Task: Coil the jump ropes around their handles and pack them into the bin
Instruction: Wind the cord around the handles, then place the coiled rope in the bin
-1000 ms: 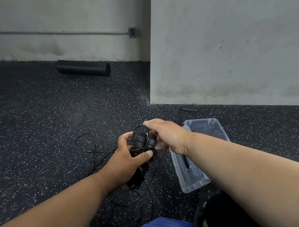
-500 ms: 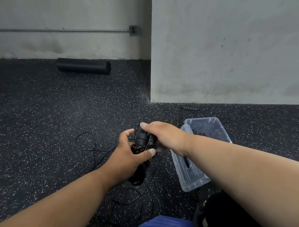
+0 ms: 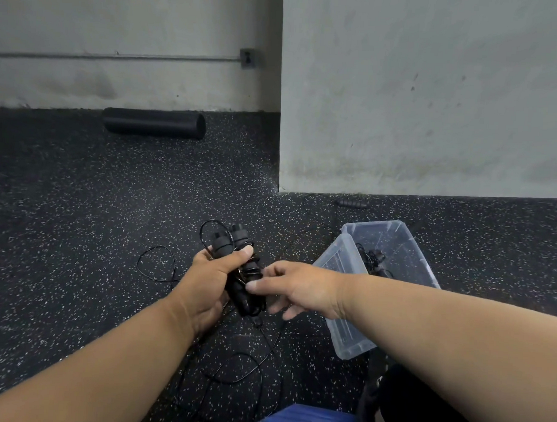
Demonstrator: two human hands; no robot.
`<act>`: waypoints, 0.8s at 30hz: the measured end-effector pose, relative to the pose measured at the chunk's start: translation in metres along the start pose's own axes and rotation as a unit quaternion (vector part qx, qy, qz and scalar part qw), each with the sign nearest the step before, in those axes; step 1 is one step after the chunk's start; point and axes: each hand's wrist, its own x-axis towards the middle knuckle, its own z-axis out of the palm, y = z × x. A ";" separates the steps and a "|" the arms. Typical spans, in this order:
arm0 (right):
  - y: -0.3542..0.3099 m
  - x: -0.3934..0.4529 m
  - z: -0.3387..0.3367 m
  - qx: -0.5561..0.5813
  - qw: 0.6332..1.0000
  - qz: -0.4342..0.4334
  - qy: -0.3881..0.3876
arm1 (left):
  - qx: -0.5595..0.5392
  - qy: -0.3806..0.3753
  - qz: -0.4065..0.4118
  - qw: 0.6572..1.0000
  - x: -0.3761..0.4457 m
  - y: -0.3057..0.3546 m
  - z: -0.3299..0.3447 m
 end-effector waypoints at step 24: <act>0.142 0.010 -0.210 0.070 0.882 0.223 0.409 | 0.270 -0.065 -0.037 0.960 0.020 -0.012 0.008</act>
